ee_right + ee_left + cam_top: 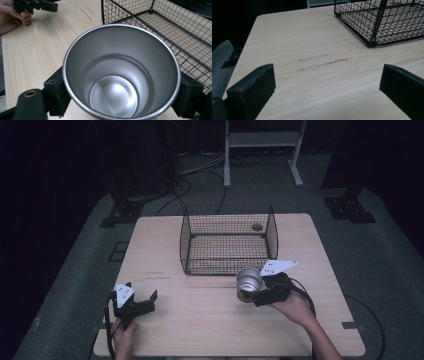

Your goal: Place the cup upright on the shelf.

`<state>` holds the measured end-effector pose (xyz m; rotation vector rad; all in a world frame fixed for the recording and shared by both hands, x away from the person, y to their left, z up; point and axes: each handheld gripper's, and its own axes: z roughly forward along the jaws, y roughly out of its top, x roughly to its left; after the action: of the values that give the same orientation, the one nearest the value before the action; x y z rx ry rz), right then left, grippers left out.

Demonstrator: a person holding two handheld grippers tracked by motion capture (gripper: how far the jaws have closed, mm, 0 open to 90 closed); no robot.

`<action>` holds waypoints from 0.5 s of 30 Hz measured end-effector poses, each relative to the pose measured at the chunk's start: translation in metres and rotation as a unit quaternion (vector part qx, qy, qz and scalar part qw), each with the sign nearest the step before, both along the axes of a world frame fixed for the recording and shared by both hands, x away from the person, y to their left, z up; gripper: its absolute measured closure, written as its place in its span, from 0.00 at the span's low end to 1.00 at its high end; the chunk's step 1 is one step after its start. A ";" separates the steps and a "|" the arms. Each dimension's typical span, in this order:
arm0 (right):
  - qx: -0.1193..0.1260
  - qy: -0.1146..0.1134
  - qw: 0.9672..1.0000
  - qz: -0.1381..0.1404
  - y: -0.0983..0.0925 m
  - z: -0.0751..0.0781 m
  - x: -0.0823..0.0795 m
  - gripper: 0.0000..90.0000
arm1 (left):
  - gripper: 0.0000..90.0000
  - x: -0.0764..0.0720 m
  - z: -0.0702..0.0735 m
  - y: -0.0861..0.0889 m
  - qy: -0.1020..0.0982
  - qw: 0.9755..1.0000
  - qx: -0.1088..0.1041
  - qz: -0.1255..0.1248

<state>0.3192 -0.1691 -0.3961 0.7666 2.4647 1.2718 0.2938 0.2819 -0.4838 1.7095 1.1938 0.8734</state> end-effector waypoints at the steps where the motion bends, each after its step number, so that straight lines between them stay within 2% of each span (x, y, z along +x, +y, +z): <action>1: 0.000 -0.001 1.000 0.001 0.001 0.002 0.000 0.20 | 0.00 0.000 0.000 0.000 0.000 1.000 0.000 0.000; 15: -0.003 -0.012 1.000 0.008 0.007 0.018 0.008 0.20 | 0.00 0.000 0.000 0.000 0.000 1.000 -0.001 0.001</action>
<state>0.3268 -0.1619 -0.3781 0.7267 2.4591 1.2713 0.2939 0.2821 -0.4838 1.7080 1.1963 0.8727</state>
